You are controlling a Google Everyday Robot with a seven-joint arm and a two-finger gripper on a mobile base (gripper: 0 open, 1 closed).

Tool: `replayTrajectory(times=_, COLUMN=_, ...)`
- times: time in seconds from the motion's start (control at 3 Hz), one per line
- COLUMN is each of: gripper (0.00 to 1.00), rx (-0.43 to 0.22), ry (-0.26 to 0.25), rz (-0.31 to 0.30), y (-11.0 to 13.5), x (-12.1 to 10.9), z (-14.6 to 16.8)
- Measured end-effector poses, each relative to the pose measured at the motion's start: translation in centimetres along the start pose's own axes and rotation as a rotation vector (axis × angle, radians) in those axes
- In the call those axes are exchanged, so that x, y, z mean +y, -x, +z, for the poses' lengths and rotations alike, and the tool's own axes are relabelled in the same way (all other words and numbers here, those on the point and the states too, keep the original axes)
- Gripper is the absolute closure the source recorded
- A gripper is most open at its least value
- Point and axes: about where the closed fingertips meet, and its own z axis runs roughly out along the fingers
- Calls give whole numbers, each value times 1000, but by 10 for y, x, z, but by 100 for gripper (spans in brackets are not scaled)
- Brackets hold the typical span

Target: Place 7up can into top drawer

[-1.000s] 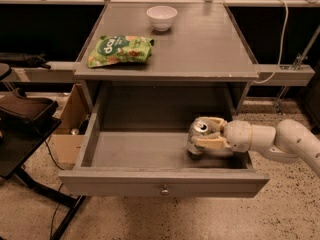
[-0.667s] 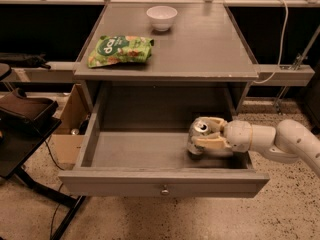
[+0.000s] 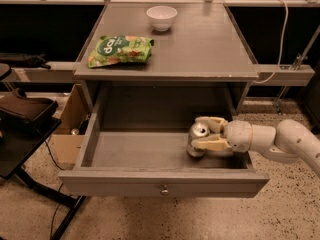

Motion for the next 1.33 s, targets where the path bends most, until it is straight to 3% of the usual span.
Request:
replayTrajectory(times=0.33, gripper=0, rx=0, ry=0, rz=0, y=0, x=0, z=0)
replayTrajectory(times=0.67, gripper=0, rx=-32, ry=-6, rz=-18, y=27, x=7, z=-3)
replayTrajectory(times=1.0, gripper=0, rx=-33, ry=-1, rz=-35, y=73, x=21, z=-18)
replayTrajectory(times=1.33, gripper=0, rx=38, ry=28, rz=-41, y=122, x=59, z=-55)
